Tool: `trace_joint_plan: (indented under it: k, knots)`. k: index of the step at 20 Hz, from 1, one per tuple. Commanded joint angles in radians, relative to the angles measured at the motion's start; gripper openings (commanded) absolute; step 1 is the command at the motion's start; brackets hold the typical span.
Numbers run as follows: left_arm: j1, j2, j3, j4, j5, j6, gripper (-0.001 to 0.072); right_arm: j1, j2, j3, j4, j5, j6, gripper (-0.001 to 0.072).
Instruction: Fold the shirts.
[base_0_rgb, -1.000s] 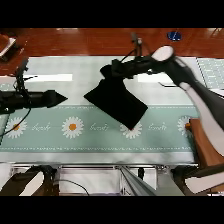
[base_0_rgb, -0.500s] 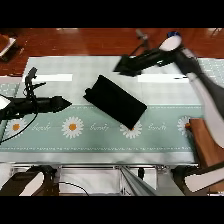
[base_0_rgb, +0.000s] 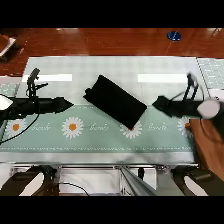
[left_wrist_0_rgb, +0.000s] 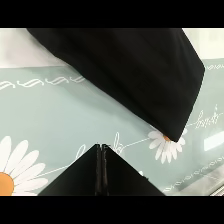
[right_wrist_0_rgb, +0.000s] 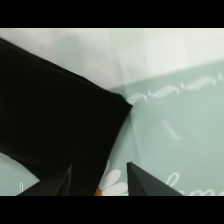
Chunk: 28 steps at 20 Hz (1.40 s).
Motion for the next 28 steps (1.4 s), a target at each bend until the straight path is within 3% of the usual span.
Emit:
trace_joint_plan:
  k: [1,6,8,10,11,13,14,17,21,25,28]
  knots:
    - [-0.028,-0.001,0.0,0.001,0.0,0.0,0.0017,0.015,0.018,-0.243,0.172,-0.213,0.028,0.0403]
    - [-0.055,-0.01,0.0,0.0,0.004,0.0,0.0017,0.015,-0.29,-0.128,0.615,-0.142,-0.446,0.0403]
    - [-0.057,-0.014,0.0,0.0,0.003,0.0,0.0017,0.017,-0.414,-0.057,0.716,-0.067,-0.535,0.0403]
    - [-0.057,-0.017,0.0,0.0,0.003,0.0,0.0017,0.04,-0.526,0.021,0.729,-0.003,-0.559,0.0398]
    - [-0.056,-0.018,0.0,0.0,0.004,0.0,0.0018,0.052,-0.566,0.069,0.728,0.018,-0.589,0.03]
    - [-0.056,-0.018,0.0,0.0,0.003,0.0,0.0018,0.058,-0.593,0.164,0.729,0.043,-0.66,0.0023]
    - [-0.056,-0.018,0.0,0.0,0.003,0.0,0.0018,0.058,-0.593,0.228,0.724,0.061,-0.695,0.0024]
    - [-0.056,-0.018,0.0,0.001,0.012,0.0,0.0018,0.052,-0.593,0.482,0.602,0.177,-0.665,0.0023]
    - [-0.056,-0.019,0.0,0.001,0.027,0.0,0.0018,0.002,-0.592,0.878,0.43,0.446,-0.491,0.0023]
    - [-0.057,-0.019,0.0,0.001,0.022,0.044,0.0018,-0.092,-0.589,1.226,0.089,0.672,-0.279,0.0022]
    - [-0.056,-0.019,0.0,0.001,0.023,0.045,0.0018,-0.211,-0.56,1.339,0.065,0.823,-0.214,0.0023]
